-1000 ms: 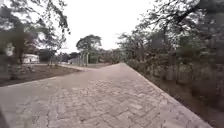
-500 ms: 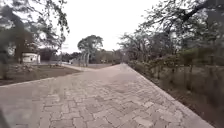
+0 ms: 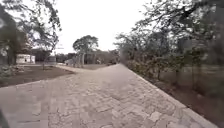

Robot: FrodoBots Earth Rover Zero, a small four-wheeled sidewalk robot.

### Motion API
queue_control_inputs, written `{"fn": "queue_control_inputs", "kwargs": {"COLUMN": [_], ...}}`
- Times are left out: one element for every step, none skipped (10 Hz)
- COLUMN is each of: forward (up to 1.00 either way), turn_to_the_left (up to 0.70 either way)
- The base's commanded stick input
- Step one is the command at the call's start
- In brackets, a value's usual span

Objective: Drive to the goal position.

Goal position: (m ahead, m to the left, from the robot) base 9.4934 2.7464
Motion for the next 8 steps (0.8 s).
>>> {"fn": "queue_control_inputs", "kwargs": {"forward": [0.70, 0.70, 0.70, 0.70, 0.70, 0.70, 0.70, 0.70], "turn_to_the_left": [0.00, 0.00, 0.00, 0.00, 0.00, 0.00, 0.00, 0.00]}}
